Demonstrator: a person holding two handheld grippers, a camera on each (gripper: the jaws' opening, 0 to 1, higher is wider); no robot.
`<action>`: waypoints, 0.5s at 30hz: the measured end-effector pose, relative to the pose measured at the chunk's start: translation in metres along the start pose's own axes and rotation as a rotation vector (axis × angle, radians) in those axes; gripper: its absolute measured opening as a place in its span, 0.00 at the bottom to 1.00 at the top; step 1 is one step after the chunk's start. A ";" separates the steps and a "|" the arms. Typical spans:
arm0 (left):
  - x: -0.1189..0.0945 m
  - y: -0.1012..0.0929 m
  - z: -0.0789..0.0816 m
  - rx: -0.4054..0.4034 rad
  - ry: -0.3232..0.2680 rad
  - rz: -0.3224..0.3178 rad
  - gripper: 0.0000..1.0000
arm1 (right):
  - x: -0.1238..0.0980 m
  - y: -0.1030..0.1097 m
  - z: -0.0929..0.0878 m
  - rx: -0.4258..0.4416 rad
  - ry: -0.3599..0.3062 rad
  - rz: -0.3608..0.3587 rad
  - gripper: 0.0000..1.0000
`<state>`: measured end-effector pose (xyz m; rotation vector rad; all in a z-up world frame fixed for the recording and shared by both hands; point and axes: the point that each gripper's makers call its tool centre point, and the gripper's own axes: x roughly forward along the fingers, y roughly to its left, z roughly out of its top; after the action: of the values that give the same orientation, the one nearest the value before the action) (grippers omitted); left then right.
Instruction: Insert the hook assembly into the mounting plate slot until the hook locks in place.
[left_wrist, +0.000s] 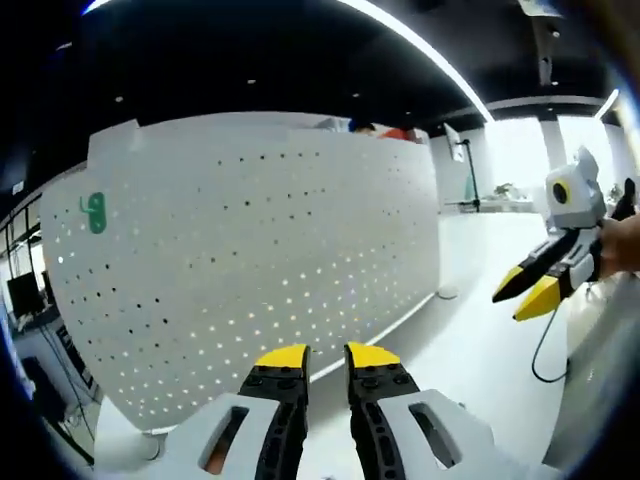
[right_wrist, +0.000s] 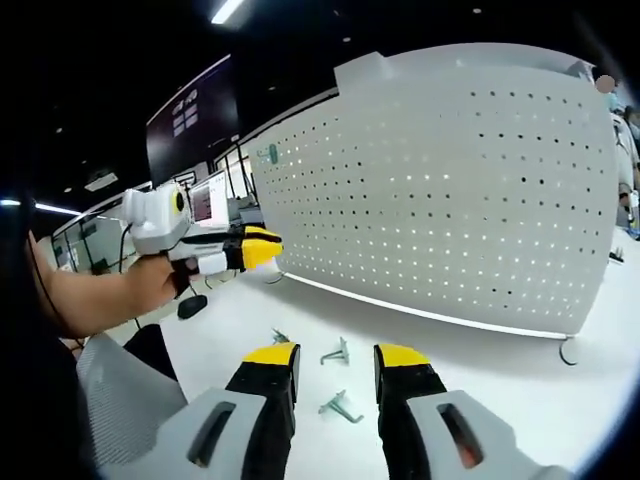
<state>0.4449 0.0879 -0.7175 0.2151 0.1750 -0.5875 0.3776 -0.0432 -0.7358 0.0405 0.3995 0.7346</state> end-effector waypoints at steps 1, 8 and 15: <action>0.002 -0.006 -0.003 0.004 0.011 -0.017 0.14 | 0.000 0.000 0.000 0.000 0.000 -0.001 0.28; 0.013 -0.042 -0.025 -0.024 0.077 -0.114 0.14 | -0.002 -0.001 0.000 0.001 -0.002 -0.005 0.28; 0.023 -0.076 -0.052 -0.046 0.159 -0.188 0.15 | -0.003 0.000 0.000 0.002 -0.004 -0.005 0.28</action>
<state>0.4153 0.0269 -0.7846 0.2020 0.3647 -0.7525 0.3760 -0.0454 -0.7347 0.0429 0.3962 0.7287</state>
